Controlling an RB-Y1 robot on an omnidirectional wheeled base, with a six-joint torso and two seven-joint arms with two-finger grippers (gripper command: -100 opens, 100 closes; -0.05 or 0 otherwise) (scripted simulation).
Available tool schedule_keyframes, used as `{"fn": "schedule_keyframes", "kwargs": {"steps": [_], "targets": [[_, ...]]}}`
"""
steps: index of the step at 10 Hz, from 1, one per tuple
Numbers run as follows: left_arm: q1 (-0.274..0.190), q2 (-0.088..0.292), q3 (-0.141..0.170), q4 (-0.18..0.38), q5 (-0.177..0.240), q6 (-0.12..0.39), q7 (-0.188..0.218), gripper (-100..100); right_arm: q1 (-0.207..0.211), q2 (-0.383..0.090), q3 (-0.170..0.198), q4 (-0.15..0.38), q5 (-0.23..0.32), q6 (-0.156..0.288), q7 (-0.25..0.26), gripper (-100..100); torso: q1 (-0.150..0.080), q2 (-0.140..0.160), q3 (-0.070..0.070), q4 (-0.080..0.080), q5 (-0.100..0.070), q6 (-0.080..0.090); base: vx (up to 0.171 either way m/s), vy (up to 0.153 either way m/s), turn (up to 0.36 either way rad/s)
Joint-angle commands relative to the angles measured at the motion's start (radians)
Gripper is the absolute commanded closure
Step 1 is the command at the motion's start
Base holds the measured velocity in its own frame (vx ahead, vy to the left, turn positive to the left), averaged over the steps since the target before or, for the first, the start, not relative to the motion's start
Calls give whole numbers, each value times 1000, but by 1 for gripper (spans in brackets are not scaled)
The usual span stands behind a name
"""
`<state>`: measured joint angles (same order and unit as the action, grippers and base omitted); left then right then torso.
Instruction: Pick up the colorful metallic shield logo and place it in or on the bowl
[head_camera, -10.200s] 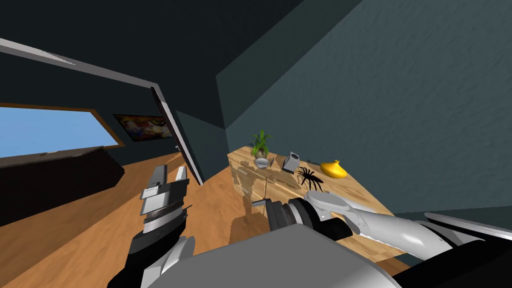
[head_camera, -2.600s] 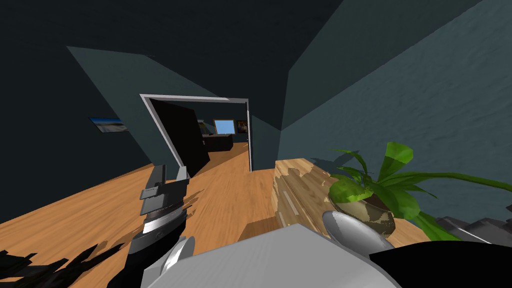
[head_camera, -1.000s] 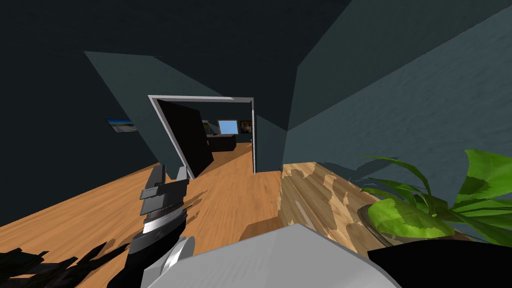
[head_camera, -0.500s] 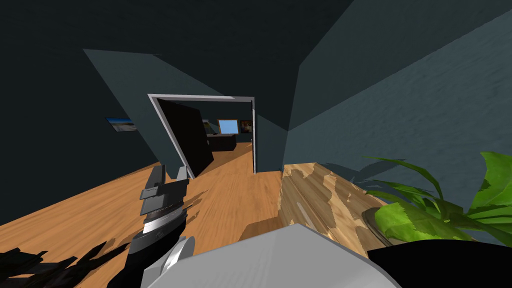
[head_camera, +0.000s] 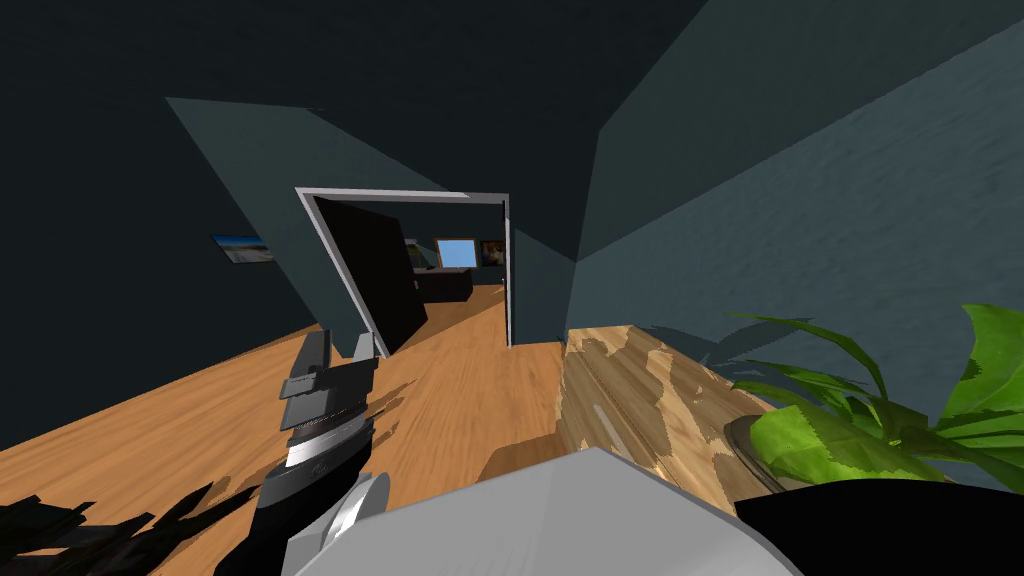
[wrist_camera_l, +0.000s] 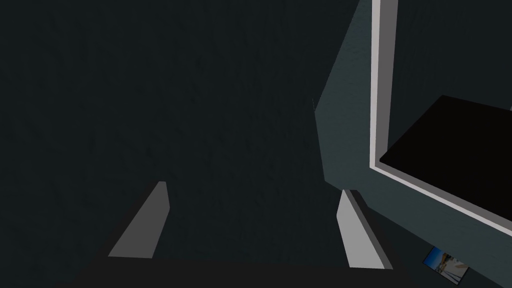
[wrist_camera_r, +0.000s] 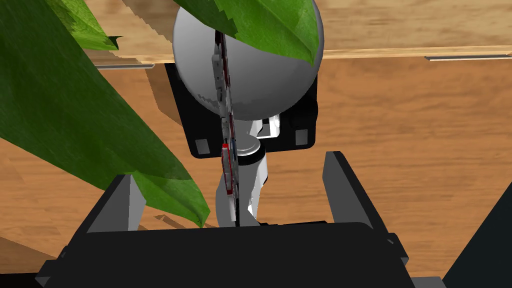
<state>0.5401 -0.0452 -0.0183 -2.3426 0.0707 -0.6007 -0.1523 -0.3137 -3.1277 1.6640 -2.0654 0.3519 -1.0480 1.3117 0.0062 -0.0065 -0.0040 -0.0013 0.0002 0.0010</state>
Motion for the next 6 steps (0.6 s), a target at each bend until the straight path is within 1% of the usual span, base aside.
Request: {"fn": "schedule_keyframes", "kwargs": {"steps": [1, 6], "targets": [[0, 0, 0, 0, 0, 0, 0, 0, 5, -2, -15, 35, -13, -40, 3, -100, 0, 0, 0, 0, 0, 0, -18, 5, 1], [0, 0, 0, 0, 0, 0, 0, 0, 18, -7, -53, 123, -47, -139, 11, -100, 0, 2, 1, 0, 0, 0, -26, 2, 1]]}}
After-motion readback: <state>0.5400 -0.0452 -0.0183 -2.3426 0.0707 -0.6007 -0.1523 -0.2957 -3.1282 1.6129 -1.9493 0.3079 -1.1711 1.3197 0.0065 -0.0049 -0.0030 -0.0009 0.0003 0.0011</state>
